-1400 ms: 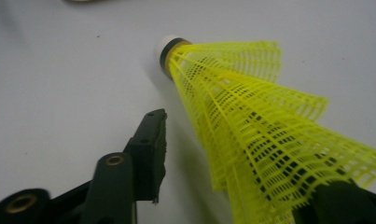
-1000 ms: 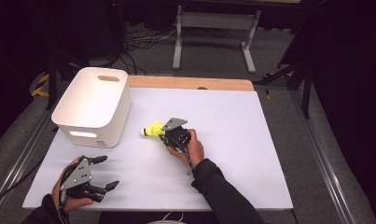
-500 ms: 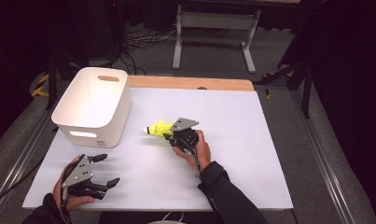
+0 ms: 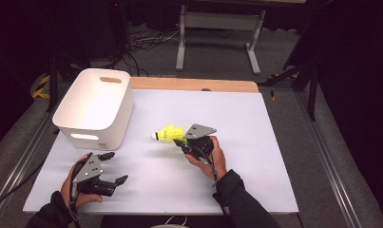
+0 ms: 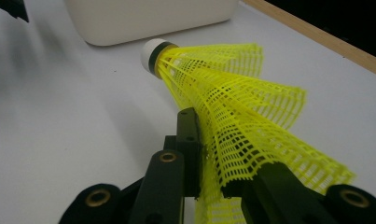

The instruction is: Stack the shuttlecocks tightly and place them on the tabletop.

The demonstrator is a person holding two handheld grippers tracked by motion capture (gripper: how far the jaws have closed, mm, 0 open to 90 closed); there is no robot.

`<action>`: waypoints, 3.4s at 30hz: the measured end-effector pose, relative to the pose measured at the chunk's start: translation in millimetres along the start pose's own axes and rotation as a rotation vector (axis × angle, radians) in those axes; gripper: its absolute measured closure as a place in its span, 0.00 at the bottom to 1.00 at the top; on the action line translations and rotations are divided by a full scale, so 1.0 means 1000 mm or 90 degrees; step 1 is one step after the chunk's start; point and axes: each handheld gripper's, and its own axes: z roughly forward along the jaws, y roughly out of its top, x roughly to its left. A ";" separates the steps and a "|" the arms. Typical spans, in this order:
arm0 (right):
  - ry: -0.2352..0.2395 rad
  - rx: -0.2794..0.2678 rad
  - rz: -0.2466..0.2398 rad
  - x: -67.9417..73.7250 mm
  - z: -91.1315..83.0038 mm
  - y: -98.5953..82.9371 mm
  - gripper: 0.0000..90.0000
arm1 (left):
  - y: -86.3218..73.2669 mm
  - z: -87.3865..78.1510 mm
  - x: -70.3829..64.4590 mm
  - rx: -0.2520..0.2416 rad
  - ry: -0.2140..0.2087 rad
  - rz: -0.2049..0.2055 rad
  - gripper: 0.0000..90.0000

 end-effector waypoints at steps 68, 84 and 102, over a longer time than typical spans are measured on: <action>-0.019 0.109 -0.026 0.005 0.058 0.009 0.91 | 0.019 0.043 0.008 0.046 -0.069 0.021 0.15; 0.025 0.066 -0.081 0.016 0.013 0.019 0.91 | 0.045 0.070 0.015 0.038 -0.053 0.024 0.20; 0.052 0.120 -0.181 0.036 0.011 0.042 0.90 | 0.063 0.099 0.020 0.046 -0.082 0.030 0.50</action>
